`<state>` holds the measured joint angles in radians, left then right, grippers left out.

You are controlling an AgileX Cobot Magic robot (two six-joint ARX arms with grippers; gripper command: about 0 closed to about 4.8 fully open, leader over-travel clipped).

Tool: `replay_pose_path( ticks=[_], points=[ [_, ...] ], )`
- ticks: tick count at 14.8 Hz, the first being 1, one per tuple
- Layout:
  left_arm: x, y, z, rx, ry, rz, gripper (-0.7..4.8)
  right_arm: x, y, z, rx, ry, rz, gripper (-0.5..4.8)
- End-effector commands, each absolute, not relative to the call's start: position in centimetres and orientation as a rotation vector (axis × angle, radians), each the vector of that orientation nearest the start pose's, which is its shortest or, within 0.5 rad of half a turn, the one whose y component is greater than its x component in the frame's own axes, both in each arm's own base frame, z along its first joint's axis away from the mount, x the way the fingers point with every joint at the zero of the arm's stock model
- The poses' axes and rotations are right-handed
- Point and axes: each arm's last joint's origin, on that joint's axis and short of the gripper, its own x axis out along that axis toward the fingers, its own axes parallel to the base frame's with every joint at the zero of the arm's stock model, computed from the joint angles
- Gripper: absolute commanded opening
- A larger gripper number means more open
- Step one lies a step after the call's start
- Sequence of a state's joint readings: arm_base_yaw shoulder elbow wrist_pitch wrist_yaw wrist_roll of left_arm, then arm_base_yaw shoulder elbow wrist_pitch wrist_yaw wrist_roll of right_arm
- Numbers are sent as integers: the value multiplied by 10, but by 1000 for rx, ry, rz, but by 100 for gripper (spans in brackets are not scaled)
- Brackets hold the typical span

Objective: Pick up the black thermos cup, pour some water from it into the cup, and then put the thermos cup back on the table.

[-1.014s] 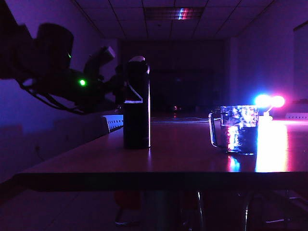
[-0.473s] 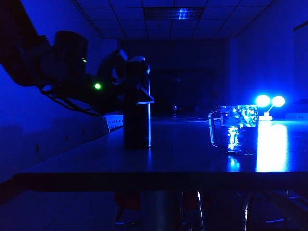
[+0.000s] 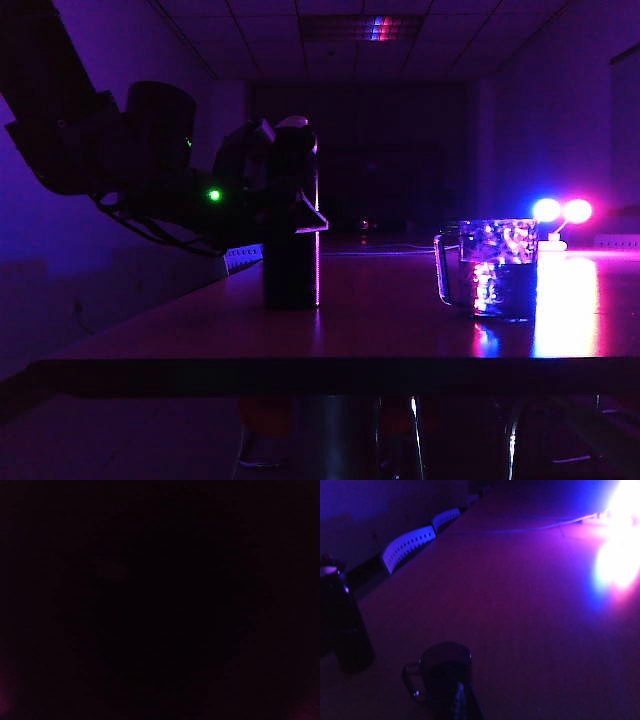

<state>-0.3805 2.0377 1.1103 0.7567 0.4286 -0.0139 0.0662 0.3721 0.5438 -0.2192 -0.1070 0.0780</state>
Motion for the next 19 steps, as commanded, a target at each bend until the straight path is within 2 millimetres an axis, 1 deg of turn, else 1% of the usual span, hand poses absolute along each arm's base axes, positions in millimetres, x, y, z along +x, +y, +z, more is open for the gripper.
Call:
replay_pose_path(
  ticks=[1,2,6,7,8,9,19],
  points=[
    [392,-172,169,-9,132,-808,479,100,10,294,78,88,173,-5],
    [392,-172,169,-9,131,-808,479,100,10,291,79,121,172,-5],
    [391,-173,170,-9,125,-809,366,99,11,285,82,183,226,-5],
    [391,-173,170,-9,124,-809,360,99,12,285,81,189,235,-5],
    [391,-173,170,-9,125,-810,306,99,12,284,81,194,241,-5],
    [391,-173,170,-9,125,-810,299,99,12,284,81,194,243,-5],
    [391,-173,169,-9,129,-809,299,98,12,284,81,193,244,-5]
  ],
)
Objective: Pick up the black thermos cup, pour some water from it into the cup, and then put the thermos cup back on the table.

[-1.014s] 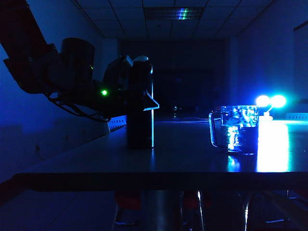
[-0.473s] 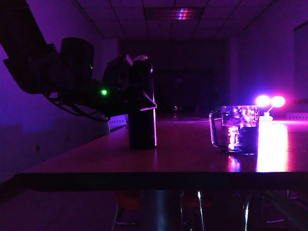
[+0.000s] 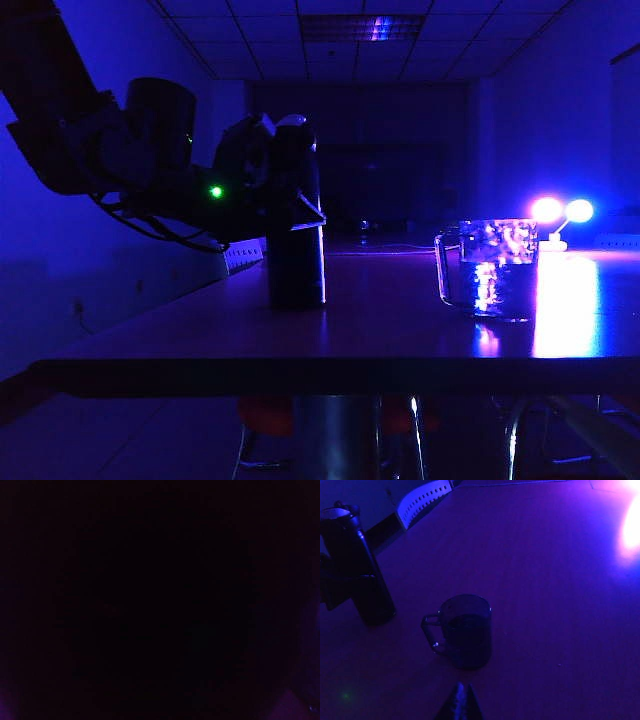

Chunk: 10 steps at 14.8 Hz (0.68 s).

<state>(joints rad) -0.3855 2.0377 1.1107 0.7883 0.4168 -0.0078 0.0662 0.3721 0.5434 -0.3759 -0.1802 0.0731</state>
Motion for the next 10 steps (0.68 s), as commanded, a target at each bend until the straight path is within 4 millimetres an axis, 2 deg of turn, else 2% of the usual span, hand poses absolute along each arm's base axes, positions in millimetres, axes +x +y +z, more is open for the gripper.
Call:
replay_pose_path(
  ticks=[1,3,6,10],
  points=[
    [392,-172,169,-8,128,-789,299,98,12,284,81,193,244,-5],
    [393,-171,171,-3,121,-709,299,98,12,284,81,194,244,-5],
    [394,-176,193,21,117,-629,299,99,12,284,81,194,244,-5],
    [396,-223,231,249,128,-533,299,99,12,284,81,194,244,-5]
  ],
)
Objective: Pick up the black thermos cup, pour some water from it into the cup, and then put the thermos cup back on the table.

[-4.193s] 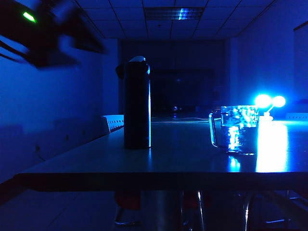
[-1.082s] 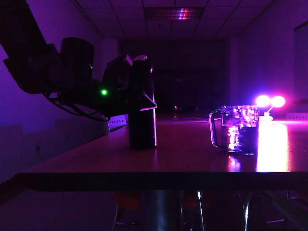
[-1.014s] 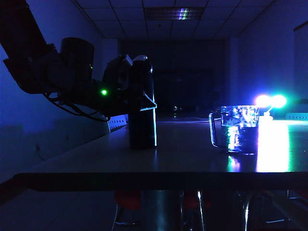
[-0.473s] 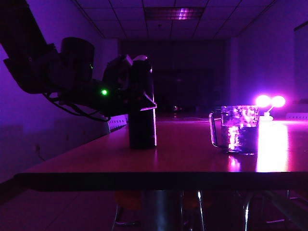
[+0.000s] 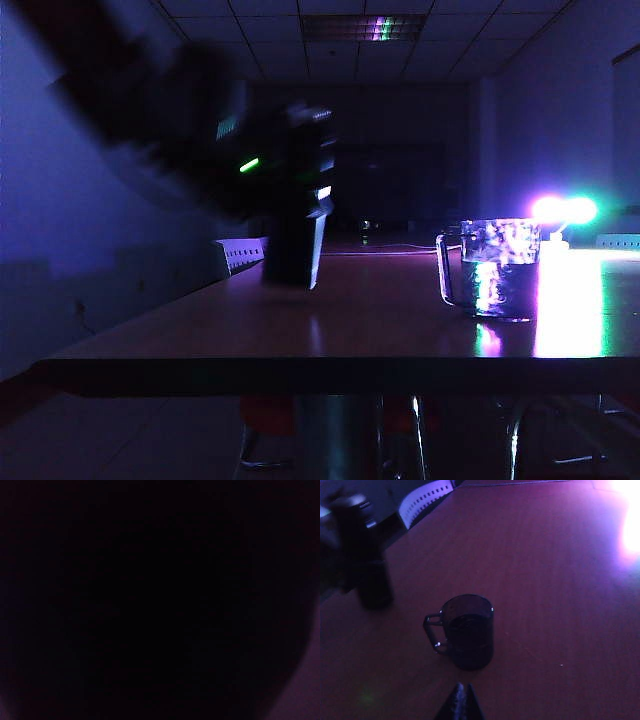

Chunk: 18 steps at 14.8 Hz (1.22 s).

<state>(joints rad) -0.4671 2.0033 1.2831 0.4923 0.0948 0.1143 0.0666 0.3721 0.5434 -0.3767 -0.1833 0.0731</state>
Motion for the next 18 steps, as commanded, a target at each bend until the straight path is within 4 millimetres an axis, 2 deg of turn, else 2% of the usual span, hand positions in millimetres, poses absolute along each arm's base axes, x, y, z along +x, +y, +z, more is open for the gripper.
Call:
replay_pose_path(
  ticks=[1,4,7,9,14,18],
  points=[
    [394,-233,239,257,108,-513,299,99,12,284,81,194,244,-5],
    [385,-255,250,373,94,-502,300,99,12,284,81,195,244,-5],
    [367,-281,249,554,46,-514,299,99,13,284,75,201,269,-5],
    [354,-297,248,632,17,-555,299,100,14,283,1,193,313,-5],
    [347,-308,239,796,5,-512,299,102,15,280,-13,231,372,-5],
    [346,-311,236,799,10,-523,300,102,16,279,-58,229,400,-5]
  ],
)
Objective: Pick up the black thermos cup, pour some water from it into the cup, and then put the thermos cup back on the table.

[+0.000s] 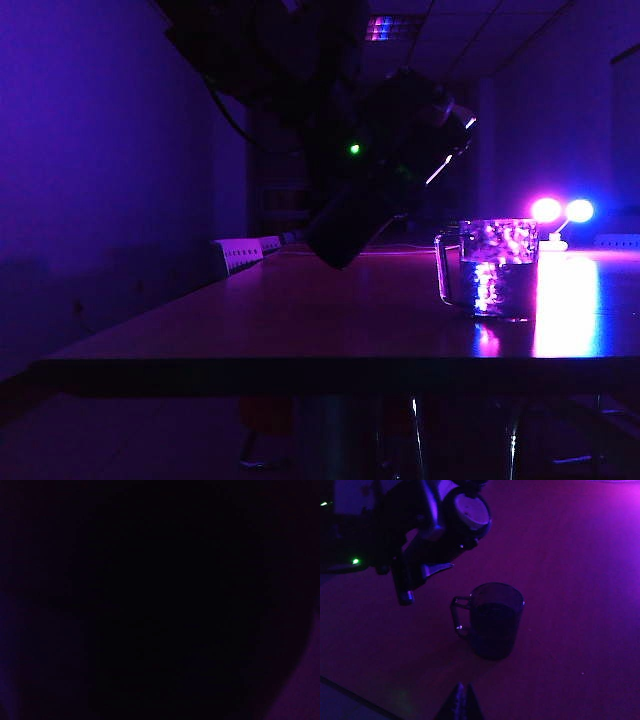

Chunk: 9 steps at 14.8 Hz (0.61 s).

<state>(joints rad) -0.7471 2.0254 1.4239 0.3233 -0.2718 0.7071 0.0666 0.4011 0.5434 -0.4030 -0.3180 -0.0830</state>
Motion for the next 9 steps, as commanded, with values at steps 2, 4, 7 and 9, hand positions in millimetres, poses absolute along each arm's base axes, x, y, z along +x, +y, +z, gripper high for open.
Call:
replay_pose_path(
  ticks=[2,4,7,9],
  points=[
    [345,-312,237,791,5,-528,300,102,16,279,-57,228,399,-5],
    [346,-311,237,783,10,-524,300,102,16,279,-57,227,399,-5],
    [346,-311,237,783,10,-527,300,102,16,279,-57,227,399,-5],
    [346,-311,237,781,8,-531,300,102,16,279,-57,227,399,-5]
  ],
)
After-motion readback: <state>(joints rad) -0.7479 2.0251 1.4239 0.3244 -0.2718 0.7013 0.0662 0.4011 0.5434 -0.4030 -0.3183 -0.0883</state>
